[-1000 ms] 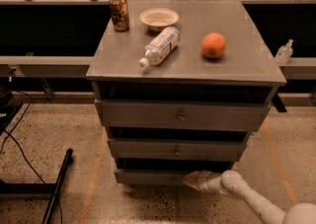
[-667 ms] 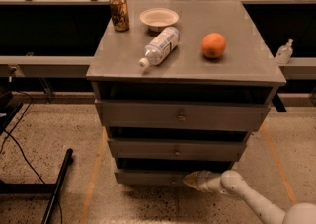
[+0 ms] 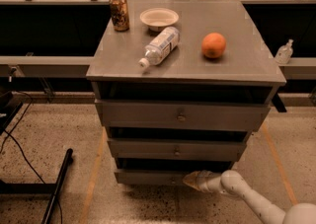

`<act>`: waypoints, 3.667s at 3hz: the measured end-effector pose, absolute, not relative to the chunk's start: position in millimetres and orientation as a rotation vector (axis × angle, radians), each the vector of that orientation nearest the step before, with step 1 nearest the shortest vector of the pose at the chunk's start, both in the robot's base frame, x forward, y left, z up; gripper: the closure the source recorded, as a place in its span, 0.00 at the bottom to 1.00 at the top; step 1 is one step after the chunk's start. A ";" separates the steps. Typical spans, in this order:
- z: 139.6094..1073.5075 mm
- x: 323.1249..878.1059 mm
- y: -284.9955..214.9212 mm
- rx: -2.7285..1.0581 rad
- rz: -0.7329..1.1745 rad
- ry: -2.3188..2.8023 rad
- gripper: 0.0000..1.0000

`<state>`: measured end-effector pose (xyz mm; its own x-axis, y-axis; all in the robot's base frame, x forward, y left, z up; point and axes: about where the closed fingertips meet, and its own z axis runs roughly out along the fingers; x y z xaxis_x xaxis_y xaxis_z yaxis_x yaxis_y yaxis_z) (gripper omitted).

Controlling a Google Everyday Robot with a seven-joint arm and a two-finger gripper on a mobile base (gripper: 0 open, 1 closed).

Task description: Close bottom drawer

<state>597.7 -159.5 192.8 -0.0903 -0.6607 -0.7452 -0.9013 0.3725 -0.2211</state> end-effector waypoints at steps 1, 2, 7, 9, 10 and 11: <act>192.8 597.7 -159.5 -1.364 0.376 1.826 0.82; 192.8 597.6 -159.5 -1.364 0.376 1.826 0.58; 134.4 393.4 -185.5 -1.617 0.730 1.651 1.00; 151.2 425.6 -159.9 -1.652 0.703 1.633 1.00; 159.0 462.8 -153.0 -1.599 0.700 1.623 1.00; 157.6 488.8 -159.6 -1.516 0.743 1.631 1.00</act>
Offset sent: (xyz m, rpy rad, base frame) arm -0.1832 -0.0098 -0.0011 0.1916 0.0439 0.4937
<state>488.8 -159.6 157.6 0.0085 -0.5374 -0.8433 -0.9890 0.1203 -0.0866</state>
